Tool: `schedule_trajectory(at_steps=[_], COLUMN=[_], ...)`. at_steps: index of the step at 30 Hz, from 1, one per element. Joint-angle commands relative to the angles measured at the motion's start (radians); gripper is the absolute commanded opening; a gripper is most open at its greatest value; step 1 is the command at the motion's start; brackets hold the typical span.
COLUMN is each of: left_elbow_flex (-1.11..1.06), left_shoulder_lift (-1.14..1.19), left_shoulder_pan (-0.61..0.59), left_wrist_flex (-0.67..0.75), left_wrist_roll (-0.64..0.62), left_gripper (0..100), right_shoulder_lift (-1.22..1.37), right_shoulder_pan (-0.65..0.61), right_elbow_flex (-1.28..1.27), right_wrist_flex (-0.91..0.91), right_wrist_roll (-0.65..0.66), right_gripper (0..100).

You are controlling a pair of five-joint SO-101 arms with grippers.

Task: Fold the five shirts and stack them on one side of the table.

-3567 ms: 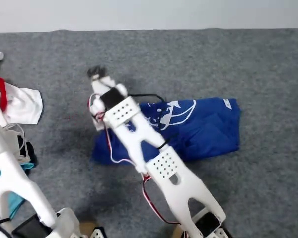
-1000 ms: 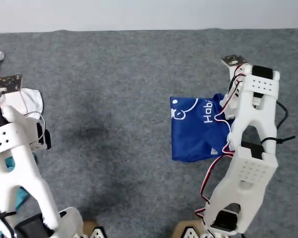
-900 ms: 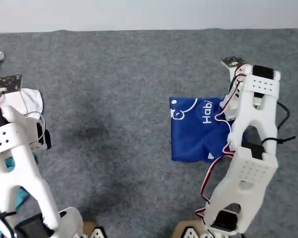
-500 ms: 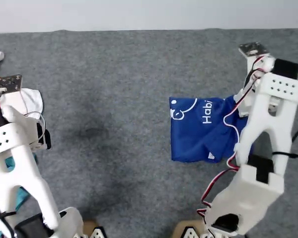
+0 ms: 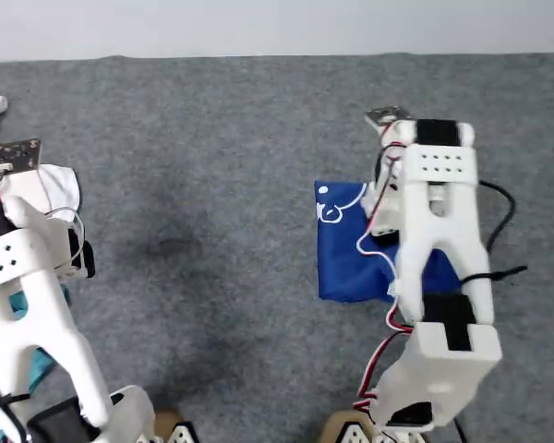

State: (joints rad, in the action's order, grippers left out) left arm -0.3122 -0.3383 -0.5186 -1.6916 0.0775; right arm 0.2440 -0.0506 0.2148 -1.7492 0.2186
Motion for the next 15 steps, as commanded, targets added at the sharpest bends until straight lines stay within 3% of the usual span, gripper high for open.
schedule_trajectory(at_steps=[1,7,15], left_elbow_flex=[0.035,0.015,0.010], left_shoulder_lift=[-0.026,-0.026,-0.026], left_shoulder_pan=[0.011,0.011,0.011], left_wrist_flex=[0.015,0.017,0.017], left_wrist_roll=[-0.011,-0.011,-0.011], left_gripper=[14,14,14], right_shoulder_lift=[-0.058,-0.058,-0.061], right_shoulder_pan=[-0.056,-0.012,0.289], right_elbow_flex=[-0.049,-0.311,-0.364], right_wrist_flex=[0.027,0.219,0.378], right_wrist_roll=[-0.041,-0.012,0.229], right_gripper=[0.9,0.9,0.9])
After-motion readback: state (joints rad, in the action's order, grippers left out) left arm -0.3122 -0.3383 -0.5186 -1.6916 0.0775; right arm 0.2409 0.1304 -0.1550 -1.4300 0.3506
